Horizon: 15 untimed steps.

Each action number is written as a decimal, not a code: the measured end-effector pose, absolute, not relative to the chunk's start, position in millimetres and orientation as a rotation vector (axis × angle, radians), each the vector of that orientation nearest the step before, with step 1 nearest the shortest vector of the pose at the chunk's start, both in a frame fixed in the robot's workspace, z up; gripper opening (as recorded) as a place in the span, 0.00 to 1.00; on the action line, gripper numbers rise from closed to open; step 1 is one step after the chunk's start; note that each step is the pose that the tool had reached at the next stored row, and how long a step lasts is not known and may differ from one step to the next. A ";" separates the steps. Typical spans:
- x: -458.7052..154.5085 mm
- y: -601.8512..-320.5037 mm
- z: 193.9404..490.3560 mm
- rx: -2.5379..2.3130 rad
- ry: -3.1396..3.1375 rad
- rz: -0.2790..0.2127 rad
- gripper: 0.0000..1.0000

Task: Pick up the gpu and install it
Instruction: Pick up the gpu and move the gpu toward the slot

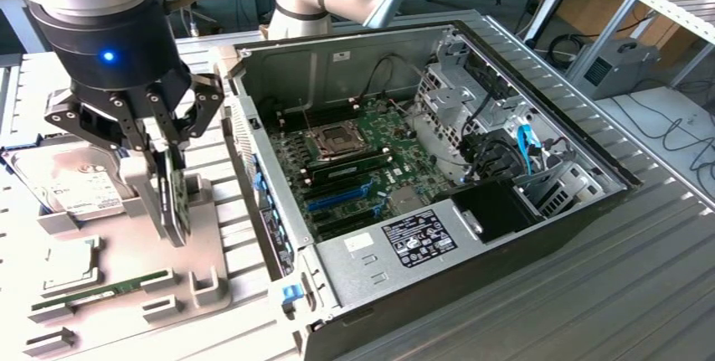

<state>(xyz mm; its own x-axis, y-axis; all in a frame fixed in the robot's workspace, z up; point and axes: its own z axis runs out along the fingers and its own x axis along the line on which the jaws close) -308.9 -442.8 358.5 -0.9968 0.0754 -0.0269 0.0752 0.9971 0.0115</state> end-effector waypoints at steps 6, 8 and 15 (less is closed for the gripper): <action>-308.9 -442.8 361.4 0.117 3.112 0.016 0.27; -308.9 -442.8 362.2 0.117 3.112 0.016 0.27; -308.9 -442.8 365.6 0.117 3.112 0.016 0.27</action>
<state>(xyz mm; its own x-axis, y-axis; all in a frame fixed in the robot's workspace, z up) -308.9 -442.8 365.6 -0.9968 0.0755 -0.0270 0.0752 0.9971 0.0116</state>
